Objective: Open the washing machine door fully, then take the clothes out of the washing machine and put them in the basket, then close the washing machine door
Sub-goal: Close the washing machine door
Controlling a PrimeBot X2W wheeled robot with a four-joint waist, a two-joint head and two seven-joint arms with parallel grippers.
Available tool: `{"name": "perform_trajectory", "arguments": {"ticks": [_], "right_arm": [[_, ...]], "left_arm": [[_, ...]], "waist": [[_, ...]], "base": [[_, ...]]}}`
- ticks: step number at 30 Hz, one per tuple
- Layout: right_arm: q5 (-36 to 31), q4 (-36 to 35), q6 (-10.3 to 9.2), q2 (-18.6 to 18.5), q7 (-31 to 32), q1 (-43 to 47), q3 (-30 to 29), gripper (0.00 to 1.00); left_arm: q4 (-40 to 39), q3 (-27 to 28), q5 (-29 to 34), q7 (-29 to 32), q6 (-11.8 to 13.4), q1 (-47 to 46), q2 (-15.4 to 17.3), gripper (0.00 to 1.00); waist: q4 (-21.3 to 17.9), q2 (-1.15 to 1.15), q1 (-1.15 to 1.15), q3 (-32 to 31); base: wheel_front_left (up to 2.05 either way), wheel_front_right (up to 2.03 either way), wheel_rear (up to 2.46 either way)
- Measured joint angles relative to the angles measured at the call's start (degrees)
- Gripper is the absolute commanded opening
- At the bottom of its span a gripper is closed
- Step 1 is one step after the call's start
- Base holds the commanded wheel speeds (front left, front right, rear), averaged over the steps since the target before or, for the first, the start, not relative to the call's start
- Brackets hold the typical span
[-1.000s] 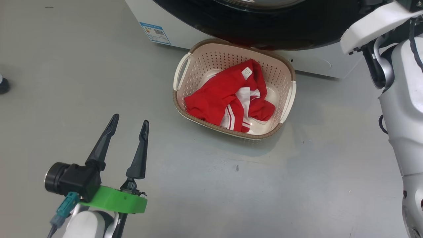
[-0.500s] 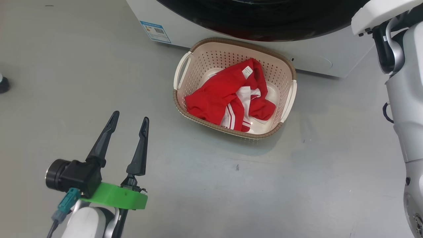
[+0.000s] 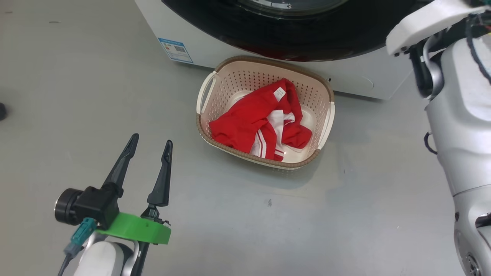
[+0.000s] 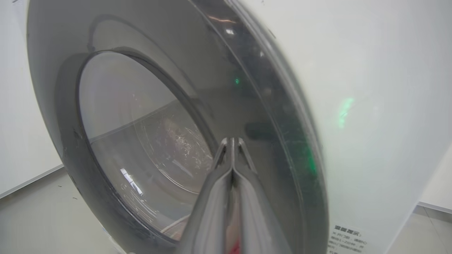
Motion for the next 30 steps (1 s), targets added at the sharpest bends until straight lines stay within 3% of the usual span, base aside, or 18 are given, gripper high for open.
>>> {"name": "perform_trajectory", "arguments": {"ticks": [12,13,14,15,16,30], "right_arm": [[1.2,0.3,1.38,2.8,-1.4,8.1,1.7,0.0],[1.3,0.3,1.4,3.1,-1.4,8.8,1.9,0.09],[1.5,0.1,1.41,3.4,-1.4,9.6,2.1,0.38],[1.7,-0.1,1.42,3.6,-1.5,10.4,2.3,0.73],[1.8,-0.3,1.6,3.6,-1.5,11.1,2.4,1.0],[3.7,-5.1,1.88,4.5,-1.9,22.9,2.0,1.0]], "left_arm": [[1.7,0.3,0.1,-0.3,0.0,0.3,0.1,1.0],[1.7,0.4,0.1,-0.3,0.0,0.3,0.1,1.0],[1.8,0.5,0.1,-0.3,0.0,0.3,0.1,1.0],[1.8,0.6,0.1,-0.3,0.0,0.4,0.2,1.0],[2.0,0.7,0.1,-0.3,0.1,0.6,0.2,1.0],[3.4,1.0,0.6,-0.3,0.6,3.9,0.9,1.0]], "waist": [[-1.8,0.0,0.0,-3.7],[-2.1,0.0,0.0,-4.1],[-2.3,0.0,0.0,-4.4],[-2.5,0.0,0.0,-4.7],[-2.7,0.0,0.0,-5.1],[-5.7,0.0,0.0,-10.2]], "base": [[0.0,0.0,0.0],[0.0,0.0,0.0],[0.0,0.0,0.0],[0.0,0.0,0.0],[0.0,0.0,0.0],[0.0,0.0,0.0]]}}
